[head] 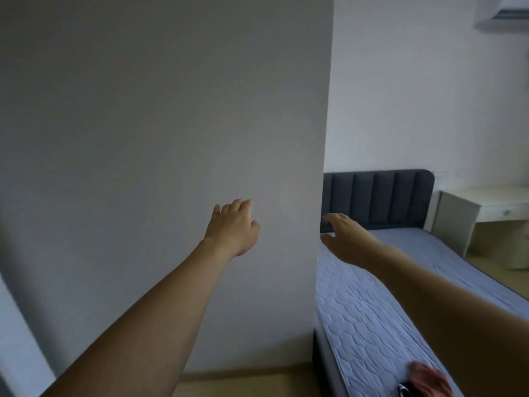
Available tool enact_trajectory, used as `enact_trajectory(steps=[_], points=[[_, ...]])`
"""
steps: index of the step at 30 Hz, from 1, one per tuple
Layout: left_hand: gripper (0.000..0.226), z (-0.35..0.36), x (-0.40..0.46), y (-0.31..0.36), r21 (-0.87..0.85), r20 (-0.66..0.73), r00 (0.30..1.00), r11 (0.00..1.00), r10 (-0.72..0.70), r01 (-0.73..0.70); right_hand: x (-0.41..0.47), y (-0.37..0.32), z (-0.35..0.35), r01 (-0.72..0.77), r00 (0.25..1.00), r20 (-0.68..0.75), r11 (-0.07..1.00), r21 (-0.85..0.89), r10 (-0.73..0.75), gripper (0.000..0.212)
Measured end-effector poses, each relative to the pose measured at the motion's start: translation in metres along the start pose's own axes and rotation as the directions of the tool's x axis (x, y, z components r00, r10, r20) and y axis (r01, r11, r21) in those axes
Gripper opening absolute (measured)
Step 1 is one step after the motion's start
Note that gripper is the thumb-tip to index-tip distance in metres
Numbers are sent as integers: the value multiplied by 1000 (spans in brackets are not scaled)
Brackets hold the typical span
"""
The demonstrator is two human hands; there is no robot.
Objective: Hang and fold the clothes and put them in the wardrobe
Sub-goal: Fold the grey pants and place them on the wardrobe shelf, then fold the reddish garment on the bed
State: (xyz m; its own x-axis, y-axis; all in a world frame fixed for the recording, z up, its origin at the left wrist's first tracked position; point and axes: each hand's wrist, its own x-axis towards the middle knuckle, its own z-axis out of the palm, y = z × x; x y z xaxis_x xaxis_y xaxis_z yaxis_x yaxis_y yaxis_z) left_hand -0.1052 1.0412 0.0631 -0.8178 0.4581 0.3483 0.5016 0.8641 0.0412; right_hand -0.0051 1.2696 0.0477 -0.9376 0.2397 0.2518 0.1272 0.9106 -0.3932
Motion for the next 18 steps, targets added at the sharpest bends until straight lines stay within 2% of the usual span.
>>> enact_trajectory(steps=[6, 9, 13, 18], points=[[55, 65, 19, 132, -75, 134, 991, 996, -30, 41, -37, 151, -15, -148, 989, 31, 989, 14, 148, 57], [56, 89, 22, 202, -31, 149, 989, 1000, 9, -4, -52, 231, -37, -214, 976, 32, 977, 1, 214, 57], [55, 107, 23, 297, -30, 118, 993, 1000, 3, 1, -67, 327, -64, -214, 976, 42, 977, 15, 213, 56], [55, 136, 23, 393, -37, 181, 983, 999, 17, -11, -79, 412, -78, -238, 961, 153, 971, 33, 231, 56]])
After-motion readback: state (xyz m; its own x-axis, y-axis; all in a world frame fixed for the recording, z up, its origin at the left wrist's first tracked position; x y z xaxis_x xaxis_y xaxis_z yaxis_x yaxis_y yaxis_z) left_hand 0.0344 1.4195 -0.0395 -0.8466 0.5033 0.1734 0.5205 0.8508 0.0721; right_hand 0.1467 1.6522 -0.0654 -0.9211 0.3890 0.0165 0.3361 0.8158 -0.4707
